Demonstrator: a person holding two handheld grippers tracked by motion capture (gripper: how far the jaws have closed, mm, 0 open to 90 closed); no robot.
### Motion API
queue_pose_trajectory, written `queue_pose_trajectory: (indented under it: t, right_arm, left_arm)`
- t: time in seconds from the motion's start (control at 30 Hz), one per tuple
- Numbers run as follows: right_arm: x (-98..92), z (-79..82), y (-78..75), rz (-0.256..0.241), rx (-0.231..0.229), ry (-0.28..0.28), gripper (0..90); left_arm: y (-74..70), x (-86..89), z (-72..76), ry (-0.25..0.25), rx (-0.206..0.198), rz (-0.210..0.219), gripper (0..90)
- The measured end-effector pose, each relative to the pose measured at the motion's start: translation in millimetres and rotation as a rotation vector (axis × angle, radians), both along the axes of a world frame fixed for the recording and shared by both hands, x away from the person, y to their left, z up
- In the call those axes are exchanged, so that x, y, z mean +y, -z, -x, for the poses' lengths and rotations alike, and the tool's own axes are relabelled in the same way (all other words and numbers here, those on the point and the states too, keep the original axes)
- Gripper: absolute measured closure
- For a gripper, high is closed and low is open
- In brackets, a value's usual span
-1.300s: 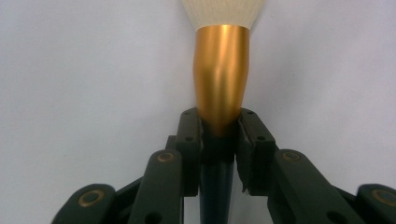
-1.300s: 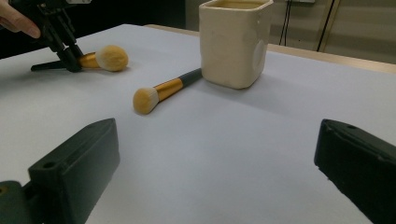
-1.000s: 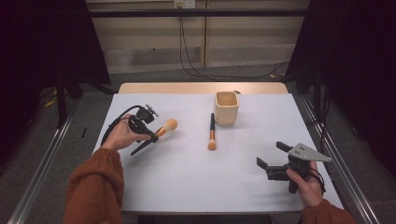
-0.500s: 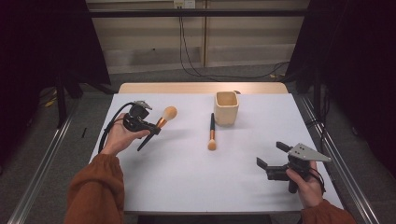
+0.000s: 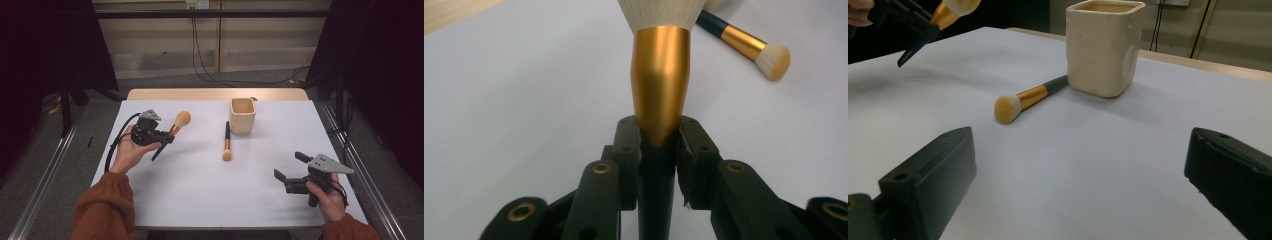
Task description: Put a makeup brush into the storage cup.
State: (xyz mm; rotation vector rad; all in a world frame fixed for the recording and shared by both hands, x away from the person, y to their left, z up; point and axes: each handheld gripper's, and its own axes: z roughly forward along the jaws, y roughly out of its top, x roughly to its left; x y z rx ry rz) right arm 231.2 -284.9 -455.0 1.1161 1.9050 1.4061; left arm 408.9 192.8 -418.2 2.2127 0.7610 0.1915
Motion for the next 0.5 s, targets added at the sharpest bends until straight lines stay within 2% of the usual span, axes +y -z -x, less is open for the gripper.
queue_pose_trajectory:
  t: [0.17, 0.23, 0.27, 0.3, 0.4, 0.5]
  right_arm:
    - [-0.3, -0.2, 0.2, -0.006, 0.003, 0.001, 0.0]
    - [-0.1, -0.4, 0.3, -0.01, 0.005, 0.004, 0.0]
    - [0.0, -0.5, 0.4, -0.01, 0.005, 0.004, 0.0]
    - [0.0, -0.4, 0.4, -0.01, 0.007, 0.006, 0.0]
    - [0.0, -0.2, 0.3, -0.014, 0.005, 0.007, 0.0]
    - [0.2, -0.2, 0.4, -0.017, 0.005, 0.007, 0.0]
  left_arm:
    - [3.9, 2.3, 4.3, -0.009, -0.029, 0.064, 73.0]
    - [3.7, 3.2, 6.8, -0.029, -0.039, 0.059, 73.0]
    - [4.4, 3.7, 7.8, -0.038, -0.026, 0.076, 73.0]
    - [4.9, 4.6, 8.5, -0.041, -0.038, 0.089, 73.0]
    - [4.8, 7.0, 11.9, -0.051, -0.032, 0.136, 73.0]
    - [5.0, 8.8, 16.8, -0.067, -0.051, 0.171, 73.0]
